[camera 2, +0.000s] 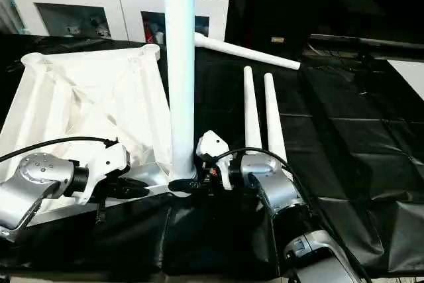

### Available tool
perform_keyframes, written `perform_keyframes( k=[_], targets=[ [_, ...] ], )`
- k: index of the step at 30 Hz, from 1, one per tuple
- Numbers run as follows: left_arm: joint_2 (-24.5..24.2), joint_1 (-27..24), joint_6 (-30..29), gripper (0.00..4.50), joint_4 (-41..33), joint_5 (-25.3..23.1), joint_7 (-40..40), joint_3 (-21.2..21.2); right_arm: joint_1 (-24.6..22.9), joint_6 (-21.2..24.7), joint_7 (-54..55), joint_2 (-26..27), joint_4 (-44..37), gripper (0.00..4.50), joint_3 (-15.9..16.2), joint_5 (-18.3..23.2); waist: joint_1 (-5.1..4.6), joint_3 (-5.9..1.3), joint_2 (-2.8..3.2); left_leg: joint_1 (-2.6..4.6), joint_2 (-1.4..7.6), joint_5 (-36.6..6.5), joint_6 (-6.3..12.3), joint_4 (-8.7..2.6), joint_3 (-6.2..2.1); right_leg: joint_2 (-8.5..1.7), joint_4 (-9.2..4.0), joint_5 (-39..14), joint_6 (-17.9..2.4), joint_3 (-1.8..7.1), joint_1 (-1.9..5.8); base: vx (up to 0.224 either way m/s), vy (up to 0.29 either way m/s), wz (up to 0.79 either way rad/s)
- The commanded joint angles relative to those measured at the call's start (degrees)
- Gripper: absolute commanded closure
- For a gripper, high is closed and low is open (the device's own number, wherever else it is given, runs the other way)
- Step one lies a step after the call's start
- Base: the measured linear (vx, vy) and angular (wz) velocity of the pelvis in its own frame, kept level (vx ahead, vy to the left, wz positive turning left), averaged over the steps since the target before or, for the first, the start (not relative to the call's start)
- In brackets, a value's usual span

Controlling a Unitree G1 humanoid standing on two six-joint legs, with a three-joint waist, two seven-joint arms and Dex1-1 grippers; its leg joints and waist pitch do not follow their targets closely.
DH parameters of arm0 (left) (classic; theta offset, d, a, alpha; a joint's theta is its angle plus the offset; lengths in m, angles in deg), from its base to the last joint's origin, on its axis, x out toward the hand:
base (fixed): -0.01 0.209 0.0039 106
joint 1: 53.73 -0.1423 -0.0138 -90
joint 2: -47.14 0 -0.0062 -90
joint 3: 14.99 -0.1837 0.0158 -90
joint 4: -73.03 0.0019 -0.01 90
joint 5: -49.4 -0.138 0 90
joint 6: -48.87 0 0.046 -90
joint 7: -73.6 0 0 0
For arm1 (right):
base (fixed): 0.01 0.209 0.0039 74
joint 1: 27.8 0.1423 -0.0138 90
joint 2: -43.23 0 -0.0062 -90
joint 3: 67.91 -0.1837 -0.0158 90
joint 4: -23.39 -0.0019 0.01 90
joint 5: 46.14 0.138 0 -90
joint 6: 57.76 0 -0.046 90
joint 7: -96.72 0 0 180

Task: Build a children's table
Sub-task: Rotate leg to tighten

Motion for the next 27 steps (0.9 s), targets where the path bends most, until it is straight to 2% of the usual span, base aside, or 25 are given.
perform_keyframes(
  k=[1, 3, 5, 6, 8, 12, 16, 17, 20, 22, 24, 25, 27],
  targets=[
    [0.66, -0.95, -1.18, 4.50, 1.91, -1.31, -0.01, -2.93, 0.43, 0.08, 1.24, 0.65, 1.04, 1.80, -0.03, -0.67, 0.00, -2.58, 0.51, 0.10, 1.65, -5.83, 2.89, -3.29, -0.17, -3.24, -3.43, 3.77, -14.42, 2.34, 2.64, 0.000, 0.000, 0.00],
    [2.71, -0.14, -1.81, 4.50, 3.36, -1.72, 3.24, -2.05, 1.24, 0.31, 6.77, 2.64, 3.38, 1.80, -1.77, -0.84, -0.16, -2.35, 0.58, 0.17, 1.74, -7.56, 2.06, -3.53, -0.19, -3.33, -3.73, 0.74, -14.22, 2.39, 2.40, 0.000, 0.000, 0.00],
    [5.97, 1.36, -2.97, 4.50, 5.75, -2.07, 7.79, -0.80, 1.80, 0.94, 12.64, 5.37, 5.91, 1.80, -3.90, -0.20, -0.38, -2.16, 0.56, 0.33, 1.82, -11.13, 0.29, -3.91, -0.25, -3.57, -4.36, -6.23, -13.15, 2.56, 2.29, 0.000, 0.000, 0.00],
    [7.64, 2.13, -3.44, 4.50, 6.95, -2.47, 10.09, -0.46, 1.93, 1.25, 15.67, 6.82, 7.01, 1.80, -4.72, -0.04, -0.26, -2.10, 0.66, 0.39, 1.83, -11.73, -0.24, -4.03, -0.33, -3.66, -4.51, -7.89, -12.90, 2.55, 2.26, 0.000, 0.000, 0.00],
    [10.62, 3.29, -4.77, 4.50, 8.72, -2.94, 13.99, 0.12, 2.09, 1.64, 21.04, 9.15, 8.47, 1.80, -5.74, -0.19, -0.25, -2.05, 0.55, 0.28, 1.83, -13.47, -0.97, -4.27, -0.53, -3.67, -4.85, -11.50, -11.25, 2.57, 2.15, 0.000, 0.000, 0.00],
    [17.94, 5.76, -9.72, 4.50, 12.73, -3.79, 23.46, 1.68, 2.98, 3.24, 34.21, 14.54, 11.35, 1.80, -8.80, 0.02, -0.33, -2.11, 0.63, 0.48, 1.77, -13.59, -1.92, -4.33, -0.46, -3.58, -5.00, -12.04, -10.46, 2.74, 1.79, 0.000, 0.000, 0.00],
    [24.36, 8.05, -8.74, 4.50, 18.48, -5.83, 32.83, 3.06, 5.10, 4.18, 46.26, 19.01, 16.00, 1.81, -13.26, 1.37, -0.21, -2.39, 0.64, 0.36, 1.71, -12.53, -1.81, -4.24, -0.54, -3.53, -4.95, -9.56, -9.84, 2.72, 1.83, 0.000, 0.000, 0.00],
    [25.33, 8.62, -8.44, 4.50, 19.54, -6.29, 33.92, 3.00, 5.71, 3.32, 48.12, 19.70, 16.93, 1.81, -13.63, 0.89, -0.10, -2.54, 0.61, 0.30, 1.61, -11.99, -1.55, -4.13, -0.49, -3.43, -4.84, -7.57, -9.61, 2.66, 1.81, 0.000, 0.000, 0.00],
    [25.66, 9.49, -7.86, 4.50, 20.91, -7.66, 34.69, 2.06, 6.52, 2.13, 48.96, 20.29, 17.67, 1.81, -13.19, -0.39, 0.03, -2.56, 0.50, 0.09, 1.54, -11.09, -0.95, -4.08, -0.44, -3.28, -4.61, -4.11, -9.39, 2.53, 1.96, 0.000, 0.000, 0.00],
    [25.59, 9.71, -7.88, 4.50, 21.32, -8.23, 34.82, 1.79, 6.72, 1.83, 49.34, 20.49, 17.74, 1.81, -13.18, -0.74, 0.02, -2.55, 0.53, 0.11, 1.56, -11.36, -0.74, -4.11, -0.45, -3.33, -4.65, -4.26, -9.26, 2.53, 1.95, 0.000, 0.000, 0.00],
    [24.99, 9.67, -8.04, 4.50, 21.30, -8.44, 34.17, 1.57, 6.52, 1.44, 47.25, 20.44, 16.99, 1.81, -12.35, -0.99, 0.04, -2.36, 0.58, 0.16, 1.62, -13.49, -0.88, -4.32, -0.48, -3.45, -5.02, -7.59, -8.77, 2.57, 1.85, 0.000, 0.000, 0.00],
    [24.65, 9.61, -8.10, 4.50, 21.34, -8.55, 33.75, 1.52, 6.44, 1.28, 45.86, 20.53, 16.59, 1.46, -12.41, -0.58, 0.04, -2.34, 0.52, 0.14, 1.69, -14.00, -0.95, -4.40, -0.55, -3.52, -5.10, -8.73, -8.49, 2.59, 1.82, 0.000, 0.000, 0.00],
    [23.26, 9.38, -7.84, 4.50, 21.34, -8.89, 31.74, 0.75, 6.54, 0.17, 44.79, 20.39, 15.99, 1.11, -12.70, -0.29, 0.00, -2.38, 0.53, 0.12, 1.72, -14.26, -0.96, -4.47, -0.58, -3.51, -5.12, -9.18, -8.25, 2.63, 1.75, 0.000, 0.000, 0.00]
  ],
)
